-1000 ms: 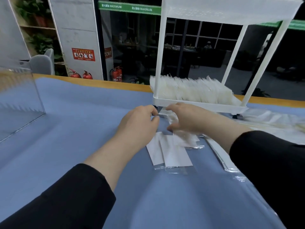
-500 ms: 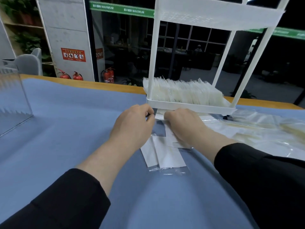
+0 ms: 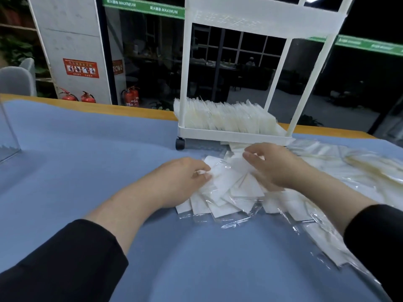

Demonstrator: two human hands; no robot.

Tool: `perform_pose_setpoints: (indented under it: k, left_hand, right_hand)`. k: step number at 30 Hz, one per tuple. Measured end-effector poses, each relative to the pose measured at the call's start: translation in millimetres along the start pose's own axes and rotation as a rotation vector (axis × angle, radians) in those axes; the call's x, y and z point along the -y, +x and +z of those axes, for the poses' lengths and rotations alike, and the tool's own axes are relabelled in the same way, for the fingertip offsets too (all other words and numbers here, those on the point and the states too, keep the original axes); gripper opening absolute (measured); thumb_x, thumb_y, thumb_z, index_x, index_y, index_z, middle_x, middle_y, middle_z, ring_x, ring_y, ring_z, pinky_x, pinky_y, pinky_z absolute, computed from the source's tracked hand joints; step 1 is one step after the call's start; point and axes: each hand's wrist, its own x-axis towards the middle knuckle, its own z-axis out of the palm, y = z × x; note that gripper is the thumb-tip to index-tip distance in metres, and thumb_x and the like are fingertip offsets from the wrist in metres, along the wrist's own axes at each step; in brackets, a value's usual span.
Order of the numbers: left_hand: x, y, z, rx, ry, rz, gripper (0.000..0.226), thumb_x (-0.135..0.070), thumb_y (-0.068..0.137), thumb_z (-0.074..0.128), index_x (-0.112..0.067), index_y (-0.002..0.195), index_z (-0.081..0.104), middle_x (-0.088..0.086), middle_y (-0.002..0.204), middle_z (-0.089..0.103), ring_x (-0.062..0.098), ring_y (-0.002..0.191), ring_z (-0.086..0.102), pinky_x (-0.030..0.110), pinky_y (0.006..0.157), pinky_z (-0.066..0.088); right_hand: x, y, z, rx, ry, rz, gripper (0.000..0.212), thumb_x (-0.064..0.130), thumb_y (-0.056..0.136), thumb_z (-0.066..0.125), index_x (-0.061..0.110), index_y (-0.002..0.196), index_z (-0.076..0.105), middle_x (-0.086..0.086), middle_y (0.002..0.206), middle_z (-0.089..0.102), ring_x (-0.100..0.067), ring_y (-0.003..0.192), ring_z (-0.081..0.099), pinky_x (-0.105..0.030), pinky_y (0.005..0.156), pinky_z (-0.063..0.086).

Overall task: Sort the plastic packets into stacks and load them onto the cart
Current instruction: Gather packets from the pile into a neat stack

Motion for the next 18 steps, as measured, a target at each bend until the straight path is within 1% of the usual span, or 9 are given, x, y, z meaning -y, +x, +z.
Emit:
perform_pose_setpoints:
  k: [1, 3, 5, 7, 9, 12, 15, 17, 18]
  left_hand:
    - [0, 1, -1, -0.013, -0.015, -0.002, 0.038, -0.050, 0.104, 0.043, -0.038, 0.139, 0.056, -0.012, 0.136, 0.058, 0.012, 0.117, 0.055, 0.025, 0.090, 0.039]
    - [2, 2, -1, -0.024, -0.027, 0.003, 0.037, -0.051, 0.104, 0.045, -0.038, 0.137, 0.057, -0.012, 0.131, 0.060, 0.012, 0.109, 0.057, 0.027, 0.088, 0.041]
    - [3, 3, -1, -0.022, -0.016, 0.008, 0.039, -0.052, 0.103, 0.045, -0.039, 0.139, 0.055, -0.013, 0.133, 0.058, 0.012, 0.119, 0.056, 0.027, 0.095, 0.042]
    - [5, 3, -1, -0.020, -0.004, 0.001, 0.041, -0.052, 0.103, 0.045, -0.039, 0.142, 0.053, -0.013, 0.139, 0.056, 0.012, 0.126, 0.052, 0.026, 0.097, 0.039]
    - [5, 4, -2, -0.029, 0.002, -0.001, 0.042, -0.053, 0.103, 0.045, -0.039, 0.142, 0.052, -0.013, 0.142, 0.054, 0.012, 0.129, 0.050, 0.026, 0.099, 0.039]
    - [6, 5, -2, -0.034, 0.011, 0.002, 0.043, -0.053, 0.103, 0.045, -0.039, 0.143, 0.052, -0.013, 0.144, 0.053, 0.012, 0.131, 0.049, 0.027, 0.101, 0.039]
    - [6, 5, -1, -0.039, 0.013, 0.005, 0.043, -0.053, 0.103, 0.045, -0.039, 0.142, 0.052, -0.013, 0.144, 0.052, 0.012, 0.131, 0.049, 0.027, 0.101, 0.039]
    - [6, 6, -1, -0.055, 0.000, 0.007, 0.042, -0.053, 0.102, 0.046, -0.040, 0.142, 0.052, -0.013, 0.144, 0.053, 0.011, 0.131, 0.049, 0.027, 0.102, 0.039]
    - [6, 6, -1, -0.065, -0.010, 0.008, 0.042, -0.052, 0.102, 0.047, -0.040, 0.142, 0.052, -0.013, 0.144, 0.053, 0.011, 0.132, 0.049, 0.027, 0.102, 0.039]
  right_hand:
    - [-6, 10, 2, 0.082, -0.124, 0.047, 0.047, 0.048, 0.105, 0.038, 0.026, 0.145, 0.049, 0.003, 0.150, 0.049, -0.021, 0.135, 0.047, -0.033, 0.103, 0.037]
    - [-14, 27, 8, 0.187, -0.215, 0.096, 0.058, 0.053, 0.105, 0.028, 0.025, 0.155, 0.033, 0.001, 0.161, 0.033, -0.026, 0.145, 0.034, -0.036, 0.112, 0.030]
    - [-17, 37, 10, 0.216, -0.164, 0.137, 0.065, 0.061, 0.102, 0.025, 0.027, 0.158, 0.025, 0.001, 0.164, 0.027, -0.026, 0.149, 0.028, -0.039, 0.116, 0.025]
    - [-17, 45, 10, 0.245, -0.120, 0.156, 0.071, 0.067, 0.100, 0.022, 0.028, 0.160, 0.018, 0.000, 0.166, 0.021, -0.026, 0.151, 0.023, -0.042, 0.119, 0.019]
    - [-17, 53, 11, 0.276, -0.144, 0.160, 0.074, 0.069, 0.099, 0.019, 0.029, 0.161, 0.013, 0.001, 0.167, 0.016, -0.025, 0.152, 0.020, -0.043, 0.121, 0.015]
    - [-14, 57, 13, 0.294, -0.175, 0.118, 0.067, 0.063, 0.103, 0.018, 0.027, 0.160, 0.019, -0.001, 0.166, 0.022, -0.024, 0.152, 0.021, -0.040, 0.121, 0.016]
    - [-9, 48, 12, 0.272, -0.184, 0.061, 0.058, 0.051, 0.107, 0.019, 0.023, 0.156, 0.032, -0.002, 0.161, 0.033, -0.025, 0.148, 0.029, -0.035, 0.116, 0.022]
    - [-8, 41, 9, 0.234, -0.154, 0.061, 0.052, 0.049, 0.108, 0.020, 0.023, 0.143, 0.050, -0.002, 0.148, 0.050, -0.026, 0.138, 0.042, -0.035, 0.106, 0.031]
    - [-8, 37, 9, 0.212, -0.157, 0.050, 0.049, 0.048, 0.108, 0.021, 0.022, 0.129, 0.058, -0.003, 0.136, 0.058, -0.027, 0.128, 0.050, -0.035, 0.097, 0.035]
